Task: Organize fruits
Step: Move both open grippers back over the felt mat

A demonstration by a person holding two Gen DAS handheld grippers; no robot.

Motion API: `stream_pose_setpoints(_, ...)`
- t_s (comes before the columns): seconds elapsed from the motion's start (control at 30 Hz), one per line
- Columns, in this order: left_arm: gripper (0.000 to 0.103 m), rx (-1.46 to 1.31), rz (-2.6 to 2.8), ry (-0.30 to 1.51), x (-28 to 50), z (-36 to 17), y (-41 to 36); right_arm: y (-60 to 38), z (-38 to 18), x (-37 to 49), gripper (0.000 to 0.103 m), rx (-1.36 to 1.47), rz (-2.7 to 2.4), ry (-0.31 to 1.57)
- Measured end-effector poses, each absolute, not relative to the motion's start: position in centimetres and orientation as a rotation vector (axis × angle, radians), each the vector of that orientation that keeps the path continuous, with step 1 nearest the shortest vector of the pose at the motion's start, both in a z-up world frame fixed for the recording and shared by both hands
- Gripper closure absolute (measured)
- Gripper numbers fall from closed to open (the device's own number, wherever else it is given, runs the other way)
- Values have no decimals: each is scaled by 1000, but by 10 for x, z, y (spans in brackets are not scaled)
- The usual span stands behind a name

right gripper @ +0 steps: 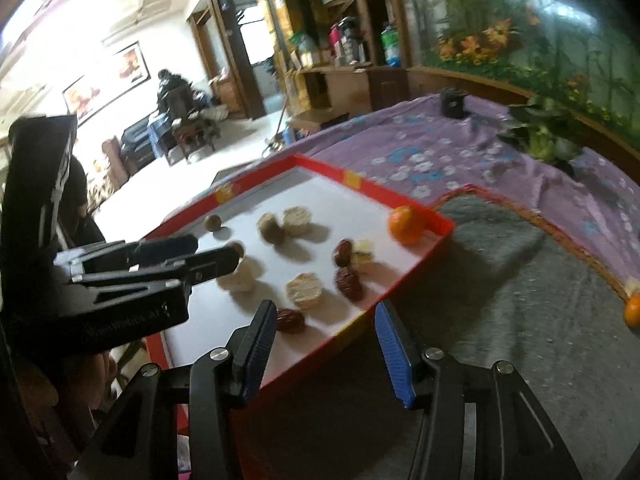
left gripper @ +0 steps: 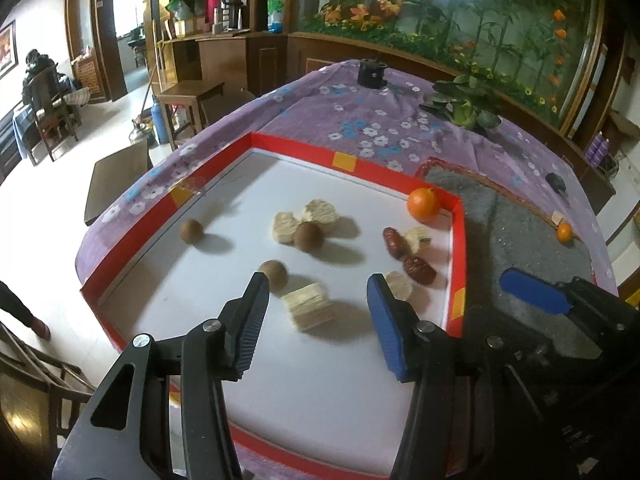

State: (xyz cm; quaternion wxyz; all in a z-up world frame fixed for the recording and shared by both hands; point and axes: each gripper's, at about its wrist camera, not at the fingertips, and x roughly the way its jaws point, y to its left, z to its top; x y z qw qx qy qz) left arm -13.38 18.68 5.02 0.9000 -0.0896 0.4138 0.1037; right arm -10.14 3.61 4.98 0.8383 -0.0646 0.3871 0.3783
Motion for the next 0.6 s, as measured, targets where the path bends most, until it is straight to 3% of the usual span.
stream_pose_setpoints(0.6,52,-115,67,841,-84,60,89,-77,57,-70,53,11,505,766)
